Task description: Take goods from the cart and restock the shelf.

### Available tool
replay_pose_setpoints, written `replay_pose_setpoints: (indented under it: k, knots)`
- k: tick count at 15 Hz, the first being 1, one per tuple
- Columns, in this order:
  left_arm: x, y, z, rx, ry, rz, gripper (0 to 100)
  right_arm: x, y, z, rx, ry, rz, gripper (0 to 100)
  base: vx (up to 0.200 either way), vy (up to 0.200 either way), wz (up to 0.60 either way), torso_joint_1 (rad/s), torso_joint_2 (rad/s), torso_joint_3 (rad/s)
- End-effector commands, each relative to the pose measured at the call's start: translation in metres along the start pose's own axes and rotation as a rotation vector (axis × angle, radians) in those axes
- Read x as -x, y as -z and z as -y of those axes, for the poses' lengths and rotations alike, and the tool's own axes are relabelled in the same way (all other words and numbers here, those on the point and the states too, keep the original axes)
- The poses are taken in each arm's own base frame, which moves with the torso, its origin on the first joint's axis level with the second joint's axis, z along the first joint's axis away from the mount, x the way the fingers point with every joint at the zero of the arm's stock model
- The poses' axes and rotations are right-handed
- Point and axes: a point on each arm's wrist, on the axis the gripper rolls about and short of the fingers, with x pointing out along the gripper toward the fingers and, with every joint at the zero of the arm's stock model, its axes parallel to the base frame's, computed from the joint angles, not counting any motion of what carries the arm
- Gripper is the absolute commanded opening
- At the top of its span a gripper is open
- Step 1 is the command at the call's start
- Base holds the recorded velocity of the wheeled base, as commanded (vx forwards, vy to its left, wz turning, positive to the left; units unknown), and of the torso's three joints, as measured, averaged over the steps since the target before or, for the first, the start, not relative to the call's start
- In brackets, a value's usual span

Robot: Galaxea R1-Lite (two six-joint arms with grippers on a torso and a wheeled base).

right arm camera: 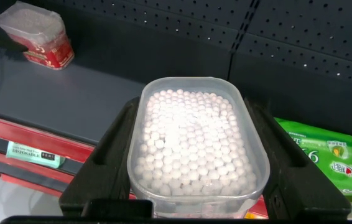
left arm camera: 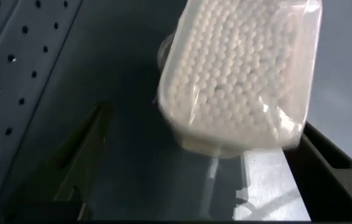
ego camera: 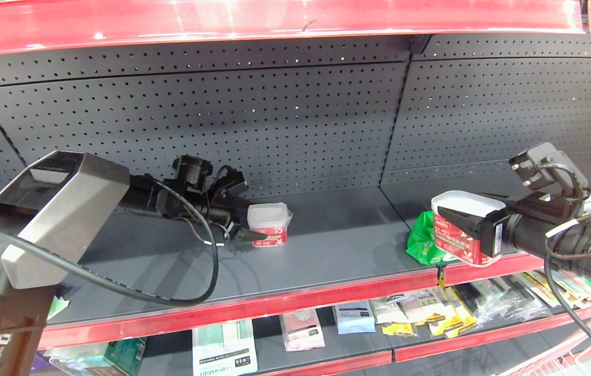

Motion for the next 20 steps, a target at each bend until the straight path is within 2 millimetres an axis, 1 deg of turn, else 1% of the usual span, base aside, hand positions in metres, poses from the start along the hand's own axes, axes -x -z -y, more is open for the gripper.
replay_pose_setpoints:
  k: [1, 3, 8, 9, 10, 14, 20]
  knots:
    - [-0.002, 0.001, 0.001, 0.001, 0.005, -0.001, 100, 0.000, 0.000, 0.000, 0.000, -0.001, -0.001, 0, 0.000, 0.000, 0.00, 0.000, 0.00, 0.000]
    - [-0.004, 0.001, 0.002, 0.002, 0.014, 0.004, 100, 0.000, 0.001, 0.000, -0.002, -0.001, -0.002, 0, 0.000, 0.000, 0.00, 0.000, 0.00, 0.000]
    - [-0.017, 0.002, 0.004, 0.026, 0.024, 0.031, 100, -0.001, 0.000, 0.000, 0.000, 0.001, -0.001, 0, 0.000, 0.000, 0.00, 0.000, 0.00, 0.000]
    - [-0.017, 0.002, 0.004, 0.026, 0.024, 0.031, 100, -0.001, 0.000, 0.000, 0.000, 0.001, -0.001, 0, 0.000, 0.000, 0.00, 0.000, 0.00, 0.000]
    - [-0.022, -0.002, 0.004, 0.034, 0.013, 0.060, 100, -0.001, 0.001, 0.000, 0.000, 0.000, -0.004, 0, 0.000, 0.000, 0.00, 0.000, 0.00, 0.000]
    - [-0.027, -0.001, 0.007, 0.042, 0.020, 0.061, 100, -0.003, 0.001, 0.000, -0.001, -0.001, -0.007, 0, 0.000, 0.000, 0.00, 0.000, 0.00, 0.000]
    - [-0.028, -0.001, 0.007, 0.037, 0.022, 0.063, 100, -0.003, 0.002, 0.000, -0.003, -0.002, -0.012, 0, 0.000, 0.000, 0.00, 0.000, 0.00, 0.000]
